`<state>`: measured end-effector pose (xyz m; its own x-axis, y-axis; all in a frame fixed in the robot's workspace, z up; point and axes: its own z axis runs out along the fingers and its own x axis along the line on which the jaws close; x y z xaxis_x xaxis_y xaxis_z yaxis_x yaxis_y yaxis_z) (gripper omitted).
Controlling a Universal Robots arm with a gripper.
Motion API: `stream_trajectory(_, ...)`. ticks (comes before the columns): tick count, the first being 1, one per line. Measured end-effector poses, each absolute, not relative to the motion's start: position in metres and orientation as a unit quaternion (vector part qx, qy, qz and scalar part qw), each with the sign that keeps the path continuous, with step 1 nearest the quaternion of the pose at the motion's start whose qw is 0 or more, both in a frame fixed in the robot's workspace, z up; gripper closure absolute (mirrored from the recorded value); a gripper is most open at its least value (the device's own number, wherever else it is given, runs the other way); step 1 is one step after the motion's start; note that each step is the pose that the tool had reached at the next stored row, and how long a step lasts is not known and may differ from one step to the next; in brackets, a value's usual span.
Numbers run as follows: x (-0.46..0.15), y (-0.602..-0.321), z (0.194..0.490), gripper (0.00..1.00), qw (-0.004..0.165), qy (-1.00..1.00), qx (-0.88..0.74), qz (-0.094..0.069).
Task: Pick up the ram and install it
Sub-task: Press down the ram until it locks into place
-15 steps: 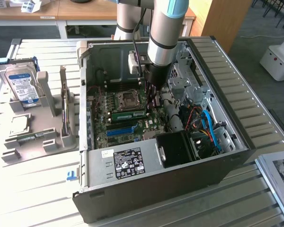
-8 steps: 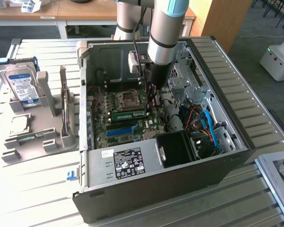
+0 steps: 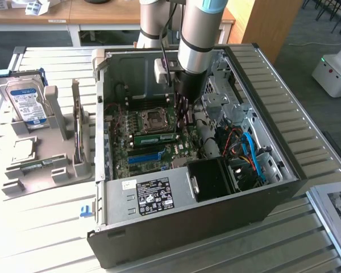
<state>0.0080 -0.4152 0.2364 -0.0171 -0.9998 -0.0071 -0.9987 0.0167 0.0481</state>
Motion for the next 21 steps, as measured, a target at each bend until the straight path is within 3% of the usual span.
stream_trajectory(21, 0.008, -0.415, 0.261, 0.90, 0.014, -0.713, 0.701, -0.020)
